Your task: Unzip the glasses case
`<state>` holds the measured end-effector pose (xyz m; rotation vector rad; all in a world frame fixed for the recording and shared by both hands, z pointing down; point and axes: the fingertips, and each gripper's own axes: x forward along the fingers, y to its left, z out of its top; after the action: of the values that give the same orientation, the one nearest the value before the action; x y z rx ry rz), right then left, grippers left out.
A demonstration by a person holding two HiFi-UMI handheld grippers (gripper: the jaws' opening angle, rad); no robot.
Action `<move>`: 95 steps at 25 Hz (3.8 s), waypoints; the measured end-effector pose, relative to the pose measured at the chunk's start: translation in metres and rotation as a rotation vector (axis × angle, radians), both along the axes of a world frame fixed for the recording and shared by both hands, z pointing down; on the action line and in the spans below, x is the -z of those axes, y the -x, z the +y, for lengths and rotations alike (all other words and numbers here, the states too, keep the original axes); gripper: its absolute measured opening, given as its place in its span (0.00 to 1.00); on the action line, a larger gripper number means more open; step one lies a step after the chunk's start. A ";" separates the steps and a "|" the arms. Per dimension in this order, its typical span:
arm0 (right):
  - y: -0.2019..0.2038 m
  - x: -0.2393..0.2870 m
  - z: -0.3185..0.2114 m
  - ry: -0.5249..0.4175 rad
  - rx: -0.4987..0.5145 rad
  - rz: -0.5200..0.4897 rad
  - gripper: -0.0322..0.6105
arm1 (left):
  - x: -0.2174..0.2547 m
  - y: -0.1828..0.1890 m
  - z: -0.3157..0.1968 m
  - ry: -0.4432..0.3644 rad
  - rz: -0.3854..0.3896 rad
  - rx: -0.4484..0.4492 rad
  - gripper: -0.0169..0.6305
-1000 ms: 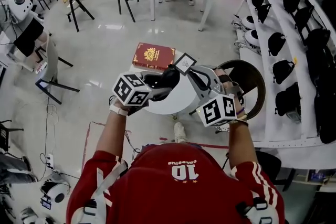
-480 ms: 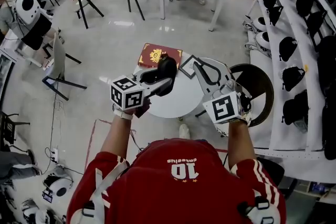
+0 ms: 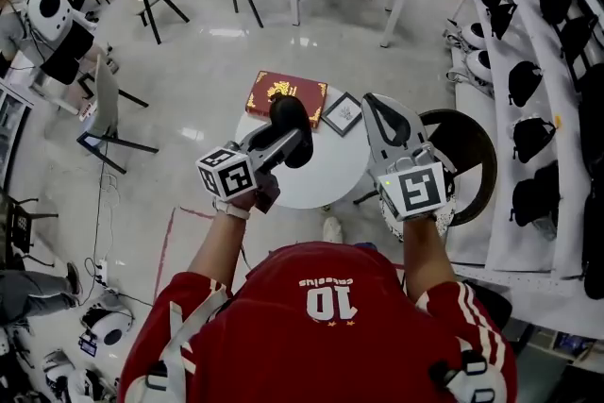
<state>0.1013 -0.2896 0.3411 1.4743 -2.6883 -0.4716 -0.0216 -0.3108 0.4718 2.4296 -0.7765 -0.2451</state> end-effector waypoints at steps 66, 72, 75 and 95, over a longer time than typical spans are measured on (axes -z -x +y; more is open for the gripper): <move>-0.017 -0.126 -0.024 0.308 0.118 0.220 0.07 | -0.323 0.038 -0.048 0.673 -0.170 0.230 0.44; -0.009 -0.098 -0.013 0.269 0.087 0.191 0.07 | -0.255 0.043 -0.046 0.527 -0.206 0.216 0.44; -0.004 -0.085 -0.009 0.259 0.074 0.161 0.07 | -0.216 0.038 -0.042 0.445 -0.217 0.182 0.44; 0.003 -0.015 0.008 0.191 -0.005 -0.056 0.07 | 0.055 0.041 -0.006 -0.222 -0.335 0.221 0.35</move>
<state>0.0983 -0.2820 0.3559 1.4615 -2.6820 -0.1692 -0.0623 -0.3168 0.4163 2.6291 -1.2260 -0.0047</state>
